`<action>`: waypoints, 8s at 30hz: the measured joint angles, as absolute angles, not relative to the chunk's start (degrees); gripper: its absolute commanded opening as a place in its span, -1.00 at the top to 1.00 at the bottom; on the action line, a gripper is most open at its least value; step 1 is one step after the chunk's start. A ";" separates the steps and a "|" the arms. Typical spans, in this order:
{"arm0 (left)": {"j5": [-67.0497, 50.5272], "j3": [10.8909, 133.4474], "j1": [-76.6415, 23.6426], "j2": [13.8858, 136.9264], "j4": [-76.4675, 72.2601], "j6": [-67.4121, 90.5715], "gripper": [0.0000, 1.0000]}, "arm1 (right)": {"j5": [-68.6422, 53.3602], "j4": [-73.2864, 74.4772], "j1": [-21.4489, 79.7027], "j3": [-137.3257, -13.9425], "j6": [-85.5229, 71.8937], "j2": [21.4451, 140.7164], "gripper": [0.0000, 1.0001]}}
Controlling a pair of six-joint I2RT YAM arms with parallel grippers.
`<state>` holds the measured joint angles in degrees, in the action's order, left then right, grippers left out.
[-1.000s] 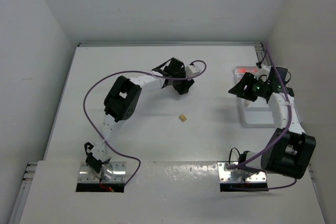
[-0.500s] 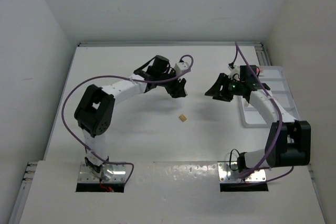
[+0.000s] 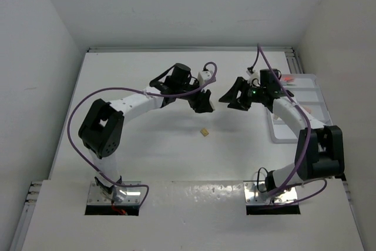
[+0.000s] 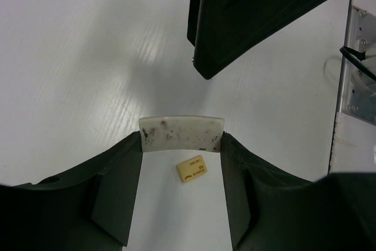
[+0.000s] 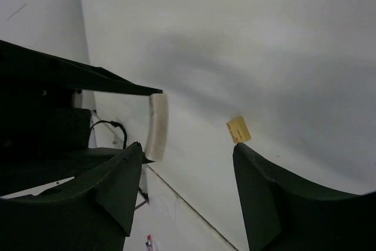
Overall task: Sort the stationery into containers
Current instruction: Pick up the stationery from the center of the board, then place the stationery in the storage box, then pick up the stationery from the center of the board, then place the stationery in the storage box.
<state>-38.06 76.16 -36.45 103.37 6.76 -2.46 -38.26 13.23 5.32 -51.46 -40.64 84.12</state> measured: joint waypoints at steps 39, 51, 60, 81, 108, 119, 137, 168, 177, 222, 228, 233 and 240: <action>-38.13 74.98 -33.52 99.59 6.96 1.15 -1.00 | -51.42 13.61 -4.84 -52.82 -36.77 82.61 1.00; -37.63 71.96 -24.73 94.85 11.53 -0.78 -1.00 | -14.57 31.40 -21.56 -48.07 -3.57 60.07 1.00; -37.63 71.92 -24.69 94.85 12.23 -0.78 -1.00 | 2.42 31.14 -31.03 -42.22 -6.22 63.81 1.00; -37.52 71.99 -24.71 96.16 12.62 -0.84 -1.00 | 13.10 19.44 -38.09 -39.20 -18.15 74.78 1.00; -40.75 75.48 -26.33 104.05 31.09 -30.20 -0.96 | -2.79 23.29 -32.99 -46.26 -16.86 79.64 -0.58; -41.56 71.68 -31.90 104.14 33.93 -46.83 -0.71 | -14.79 26.63 -32.10 -46.68 -12.29 70.48 -0.52; -38.74 76.79 -41.06 114.87 29.74 -56.53 -0.64 | -44.71 39.48 -29.87 -51.16 -16.49 78.50 -0.39; -38.00 65.10 -40.88 102.87 17.74 -37.23 1.00 | -50.81 41.06 -19.27 -56.53 -26.35 74.89 -0.30; -42.94 67.05 -37.78 90.39 7.90 -17.10 1.00 | -52.99 30.44 -9.52 -59.18 -33.56 76.23 -0.19; -40.53 75.29 -38.85 94.02 11.90 -7.40 -0.26 | -55.88 25.56 11.79 -62.04 -35.03 89.12 1.00; -38.46 75.33 -35.51 93.97 12.27 -6.22 -0.50 | -55.48 35.35 3.03 -63.81 -26.61 89.10 1.00; -37.82 75.00 -30.17 93.19 13.65 -6.15 -0.50 | -48.86 44.53 -12.84 -67.13 -14.35 87.74 1.00; -37.71 74.70 -27.86 92.68 16.16 -6.81 -0.51 | -33.58 52.62 -25.36 -66.81 4.05 83.96 1.00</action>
<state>-37.71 74.70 -27.86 92.68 16.16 -6.81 -33.58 52.62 -25.36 -66.81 4.05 83.96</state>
